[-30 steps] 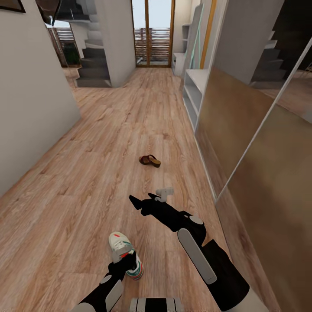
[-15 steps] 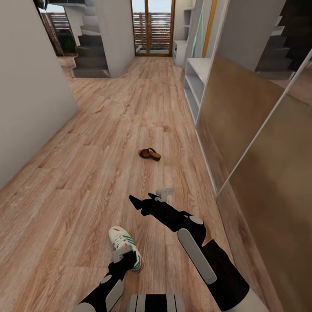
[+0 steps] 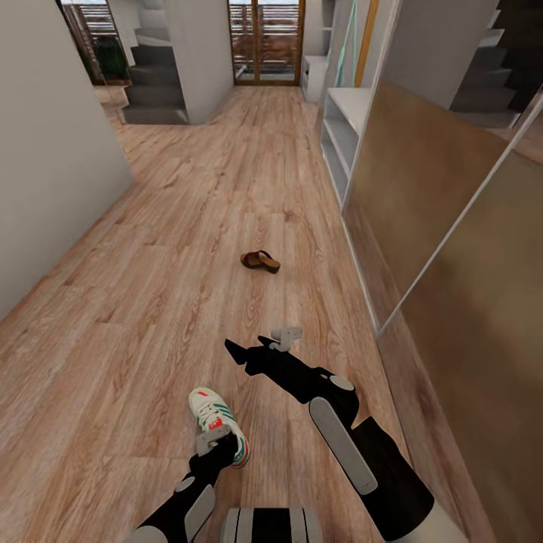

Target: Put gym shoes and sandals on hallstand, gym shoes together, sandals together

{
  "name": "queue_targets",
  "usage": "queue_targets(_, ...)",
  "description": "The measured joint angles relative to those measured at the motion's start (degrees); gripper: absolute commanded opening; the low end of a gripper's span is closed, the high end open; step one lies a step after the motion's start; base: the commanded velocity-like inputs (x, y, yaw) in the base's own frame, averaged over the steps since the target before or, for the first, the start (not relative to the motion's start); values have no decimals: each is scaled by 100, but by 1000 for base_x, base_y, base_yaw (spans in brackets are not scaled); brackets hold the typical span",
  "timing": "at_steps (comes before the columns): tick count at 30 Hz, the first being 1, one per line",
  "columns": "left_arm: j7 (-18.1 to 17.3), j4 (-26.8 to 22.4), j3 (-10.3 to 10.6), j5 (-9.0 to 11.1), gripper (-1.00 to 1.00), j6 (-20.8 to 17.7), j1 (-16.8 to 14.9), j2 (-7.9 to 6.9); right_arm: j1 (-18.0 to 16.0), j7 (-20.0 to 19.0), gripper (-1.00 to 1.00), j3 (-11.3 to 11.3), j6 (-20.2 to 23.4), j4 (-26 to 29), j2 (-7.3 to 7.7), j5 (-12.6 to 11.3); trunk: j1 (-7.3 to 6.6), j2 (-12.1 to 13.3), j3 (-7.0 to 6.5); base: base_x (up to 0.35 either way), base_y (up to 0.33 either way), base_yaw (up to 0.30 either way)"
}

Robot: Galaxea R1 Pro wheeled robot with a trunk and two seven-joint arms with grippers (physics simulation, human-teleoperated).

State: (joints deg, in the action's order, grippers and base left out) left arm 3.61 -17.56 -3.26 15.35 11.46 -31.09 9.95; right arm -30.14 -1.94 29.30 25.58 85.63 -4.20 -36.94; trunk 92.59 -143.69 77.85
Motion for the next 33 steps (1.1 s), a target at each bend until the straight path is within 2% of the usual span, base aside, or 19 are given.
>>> queue_targets(6,0,-3,-2,399,100,115,0,0,1,0,100,0,0,-1,0,0,0,0,29,0,0,0)
queue_targets(10,0,-3,-2,528,100,290,0,0,1,0,100,-1,0,-2,0,0,0,0,38,0,0,0)
queue_targets(22,-1,6,-2,574,100,381,0,0,1,0,100,-6,0,3,1,0,0,0,41,-4,0,0)
queue_targets(33,-2,7,-2,576,100,398,0,0,1,0,100,-7,0,3,1,0,1,0,41,-119,0,0)
